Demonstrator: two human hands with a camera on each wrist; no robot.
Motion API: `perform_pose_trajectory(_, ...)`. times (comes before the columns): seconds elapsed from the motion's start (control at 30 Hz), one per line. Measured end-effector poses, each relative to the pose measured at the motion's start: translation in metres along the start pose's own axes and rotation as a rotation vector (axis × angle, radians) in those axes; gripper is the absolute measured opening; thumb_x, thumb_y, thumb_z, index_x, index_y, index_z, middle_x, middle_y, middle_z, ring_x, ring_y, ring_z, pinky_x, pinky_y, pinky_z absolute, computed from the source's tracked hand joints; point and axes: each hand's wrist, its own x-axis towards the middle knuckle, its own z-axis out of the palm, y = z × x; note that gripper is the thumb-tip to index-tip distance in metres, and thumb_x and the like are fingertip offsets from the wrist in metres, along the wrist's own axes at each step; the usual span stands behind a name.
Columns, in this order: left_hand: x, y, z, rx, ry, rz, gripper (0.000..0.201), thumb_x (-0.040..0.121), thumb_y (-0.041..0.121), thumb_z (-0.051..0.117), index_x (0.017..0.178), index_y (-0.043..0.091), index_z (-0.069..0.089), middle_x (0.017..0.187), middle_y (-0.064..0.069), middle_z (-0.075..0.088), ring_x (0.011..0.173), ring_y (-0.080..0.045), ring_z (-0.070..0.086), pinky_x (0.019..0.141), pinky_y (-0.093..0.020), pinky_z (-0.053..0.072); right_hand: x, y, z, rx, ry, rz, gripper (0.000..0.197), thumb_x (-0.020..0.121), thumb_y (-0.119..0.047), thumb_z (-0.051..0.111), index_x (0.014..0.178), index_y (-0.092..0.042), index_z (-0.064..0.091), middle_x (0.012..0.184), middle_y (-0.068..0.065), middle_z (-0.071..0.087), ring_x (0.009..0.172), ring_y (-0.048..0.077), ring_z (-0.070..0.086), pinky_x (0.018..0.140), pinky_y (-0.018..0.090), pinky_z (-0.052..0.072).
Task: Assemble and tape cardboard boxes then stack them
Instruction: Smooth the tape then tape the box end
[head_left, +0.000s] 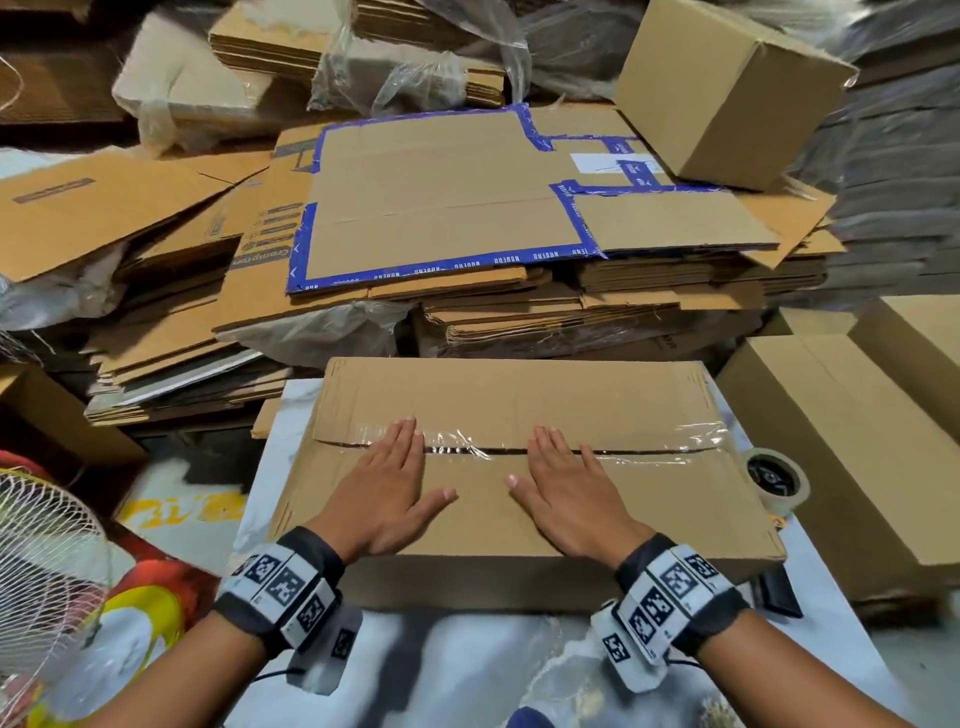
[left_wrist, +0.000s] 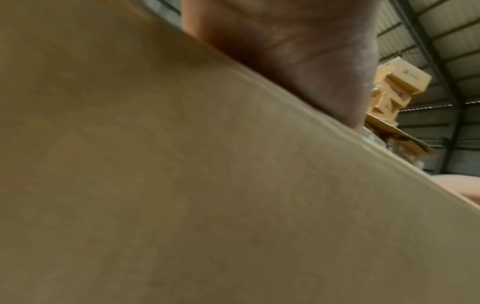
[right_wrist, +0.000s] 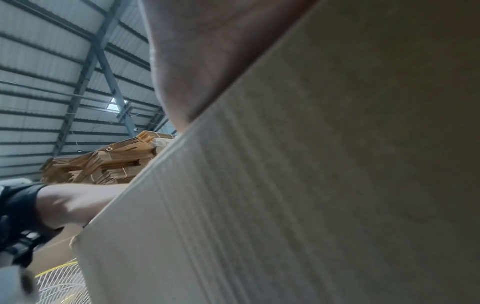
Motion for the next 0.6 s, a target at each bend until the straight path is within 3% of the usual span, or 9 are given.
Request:
perform_pose_trajectory(0.1, 0.014, 0.024, 0.003, -0.002, -0.037, 0.116, 0.102, 0.083, 0.078, -0.009, 0.159, 0.010, -0.011, 0.165, -0.008, -0.022, 0.152, -0.018, -0.022, 0.125, -0.034, -0.008, 0.006, -0.006, 0.003, 0.020, 0.019, -0.025, 0.077, 0.102, -0.062, 0.008, 0.161, -0.014, -0.005, 0.168, 0.002, -0.012, 0.155, 0.017, -0.013, 0.125, 0.038, -0.006)
perform_pose_trajectory(0.23, 0.021, 0.026, 0.009, -0.018, -0.023, 0.110, 0.108, 0.077, 0.080, -0.016, 0.159, 0.009, -0.010, 0.165, -0.007, -0.022, 0.153, -0.017, -0.021, 0.126, -0.033, -0.005, -0.005, 0.031, 0.002, 0.030, 0.057, 0.022, 0.079, 0.101, -0.062, 0.008, 0.161, -0.012, 0.000, 0.169, 0.003, -0.009, 0.155, 0.014, -0.009, 0.122, 0.033, -0.006)
perform_pose_trajectory(0.33, 0.019, 0.029, 0.010, -0.016, -0.004, 0.090, 0.102, 0.085, 0.078, -0.006, 0.158, 0.008, -0.012, 0.163, -0.008, -0.025, 0.152, -0.019, -0.023, 0.124, -0.032, -0.009, -0.018, 0.068, -0.002, 0.016, 0.095, 0.176, 0.078, 0.103, -0.062, 0.011, 0.162, -0.011, 0.003, 0.169, 0.005, -0.007, 0.156, 0.016, -0.008, 0.125, 0.038, -0.006)
perform_pose_trajectory(0.5, 0.027, 0.067, 0.009, -0.064, 0.057, 0.218, 0.094, 0.091, 0.076, -0.001, 0.159, 0.012, -0.013, 0.163, -0.005, -0.026, 0.152, -0.018, -0.025, 0.127, -0.038, -0.004, -0.024, 0.104, -0.021, -0.023, 0.399, 0.551, 0.085, 0.101, -0.064, 0.020, 0.160, -0.005, 0.009, 0.169, 0.015, 0.002, 0.156, 0.028, -0.003, 0.123, 0.054, -0.004)
perform_pose_trajectory(0.57, 0.034, 0.086, 0.010, -0.061, 0.034, 0.219, 0.095, 0.089, 0.075, -0.002, 0.159, 0.012, -0.012, 0.163, -0.004, -0.026, 0.152, -0.017, -0.025, 0.126, -0.037, -0.007, -0.023, 0.118, -0.026, 0.090, 0.389, 0.687, 0.100, 0.095, -0.074, 0.032, 0.159, -0.002, 0.003, 0.168, 0.020, 0.001, 0.156, 0.034, 0.000, 0.122, 0.057, 0.008)
perform_pose_trajectory(0.6, 0.037, 0.096, 0.011, -0.055, 0.022, 0.212, 0.096, 0.088, 0.075, -0.002, 0.159, 0.012, -0.011, 0.163, -0.004, -0.026, 0.152, -0.017, -0.024, 0.126, -0.036, -0.009, -0.022, 0.124, -0.026, 0.176, 0.384, 0.735, 0.111, 0.090, -0.079, 0.040, 0.159, -0.002, 0.001, 0.166, 0.023, 0.009, 0.154, 0.037, 0.010, 0.120, 0.057, 0.020)
